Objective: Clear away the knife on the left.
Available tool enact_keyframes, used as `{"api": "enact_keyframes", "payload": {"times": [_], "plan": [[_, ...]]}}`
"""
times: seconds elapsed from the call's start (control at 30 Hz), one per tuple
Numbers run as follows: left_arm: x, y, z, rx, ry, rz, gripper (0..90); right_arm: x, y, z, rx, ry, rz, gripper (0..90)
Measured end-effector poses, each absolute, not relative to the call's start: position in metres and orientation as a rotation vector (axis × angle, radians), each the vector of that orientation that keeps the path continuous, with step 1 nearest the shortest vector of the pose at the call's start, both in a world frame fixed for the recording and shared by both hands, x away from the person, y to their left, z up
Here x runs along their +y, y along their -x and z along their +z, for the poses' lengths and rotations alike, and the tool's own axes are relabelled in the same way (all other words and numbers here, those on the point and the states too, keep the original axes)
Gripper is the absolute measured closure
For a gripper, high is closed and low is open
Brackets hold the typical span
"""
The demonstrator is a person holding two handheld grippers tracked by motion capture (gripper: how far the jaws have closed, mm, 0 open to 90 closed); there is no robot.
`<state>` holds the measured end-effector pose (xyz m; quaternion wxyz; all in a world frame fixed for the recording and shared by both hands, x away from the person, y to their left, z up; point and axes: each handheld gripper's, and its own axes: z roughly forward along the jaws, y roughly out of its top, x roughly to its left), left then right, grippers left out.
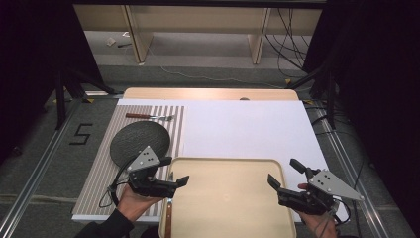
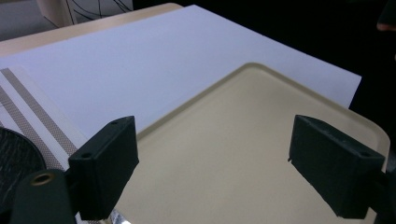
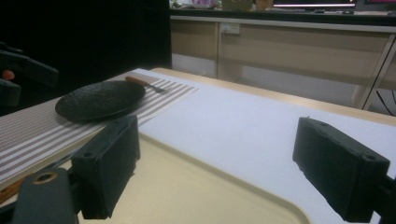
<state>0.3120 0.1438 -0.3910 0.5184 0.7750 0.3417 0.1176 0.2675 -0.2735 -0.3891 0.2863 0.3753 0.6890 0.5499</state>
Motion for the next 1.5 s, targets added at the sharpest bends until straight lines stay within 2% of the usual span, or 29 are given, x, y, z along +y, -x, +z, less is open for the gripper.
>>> {"api": "enact_keyframes", "payload": {"times": [0.2,0.83,1.5], "plan": [[0.151,-0.303,-0.390,0.826,-1.798,0.316,14.2,-0.273,-0.267,-0.389,1.842,-1.003,1.470,15.6],[0.161,-0.283,-0.397,0.820,-1.765,0.351,13.8,-0.273,-0.266,-0.389,1.840,-1.002,1.468,15.6],[0.166,-0.283,-0.398,0.836,-1.743,0.354,13.9,-0.274,-0.267,-0.389,1.841,-1.006,1.468,15.6]]}}
